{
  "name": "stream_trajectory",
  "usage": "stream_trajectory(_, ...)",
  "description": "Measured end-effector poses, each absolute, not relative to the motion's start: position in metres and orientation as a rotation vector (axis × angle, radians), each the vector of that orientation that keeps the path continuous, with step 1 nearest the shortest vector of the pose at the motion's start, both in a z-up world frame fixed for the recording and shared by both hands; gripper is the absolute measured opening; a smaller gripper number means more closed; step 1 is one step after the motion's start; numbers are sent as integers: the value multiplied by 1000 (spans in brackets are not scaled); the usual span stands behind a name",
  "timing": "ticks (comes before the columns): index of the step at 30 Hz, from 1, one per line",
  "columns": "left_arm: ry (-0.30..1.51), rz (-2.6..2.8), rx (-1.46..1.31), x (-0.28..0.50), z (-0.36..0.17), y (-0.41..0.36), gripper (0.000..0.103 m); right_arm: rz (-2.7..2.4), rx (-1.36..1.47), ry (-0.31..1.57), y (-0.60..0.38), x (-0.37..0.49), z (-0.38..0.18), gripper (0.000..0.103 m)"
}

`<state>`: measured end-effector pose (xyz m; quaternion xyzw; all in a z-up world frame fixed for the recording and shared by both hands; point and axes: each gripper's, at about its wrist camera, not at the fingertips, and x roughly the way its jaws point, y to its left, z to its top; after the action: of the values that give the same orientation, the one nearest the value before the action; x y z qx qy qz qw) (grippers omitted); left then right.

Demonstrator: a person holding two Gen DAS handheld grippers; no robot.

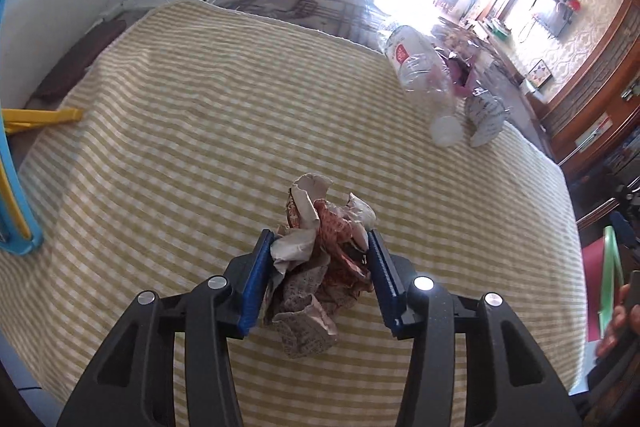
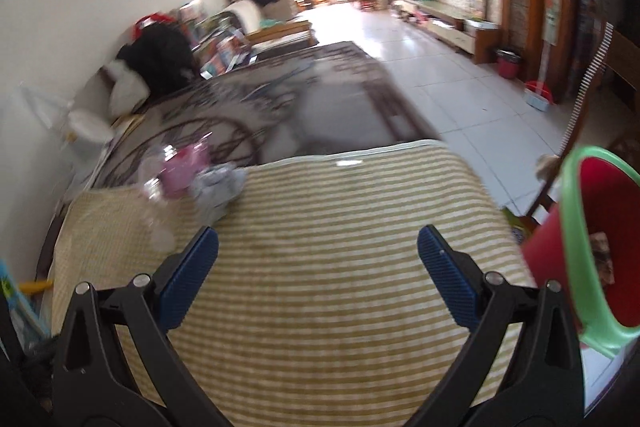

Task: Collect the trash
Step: 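Grasp the crumpled red-white paper with the left tool while the right tool grasps the plastic bottle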

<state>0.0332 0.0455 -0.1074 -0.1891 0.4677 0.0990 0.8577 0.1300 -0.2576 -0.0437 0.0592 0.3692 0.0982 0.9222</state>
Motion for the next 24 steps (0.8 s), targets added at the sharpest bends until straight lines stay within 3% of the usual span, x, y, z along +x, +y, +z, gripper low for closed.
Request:
stream_trajectory(6,968,162,-520,33,-107,55,45,399,-26,811,-190,135,-59,98)
stream_trajectory(14,926,150,-594,29,-98,69,47,496,10,945,-107,189,-81,77)
stream_trajectory(24,908,137,-708,31,-101,86,50,453,-98,1028,-33,248,-93,67)
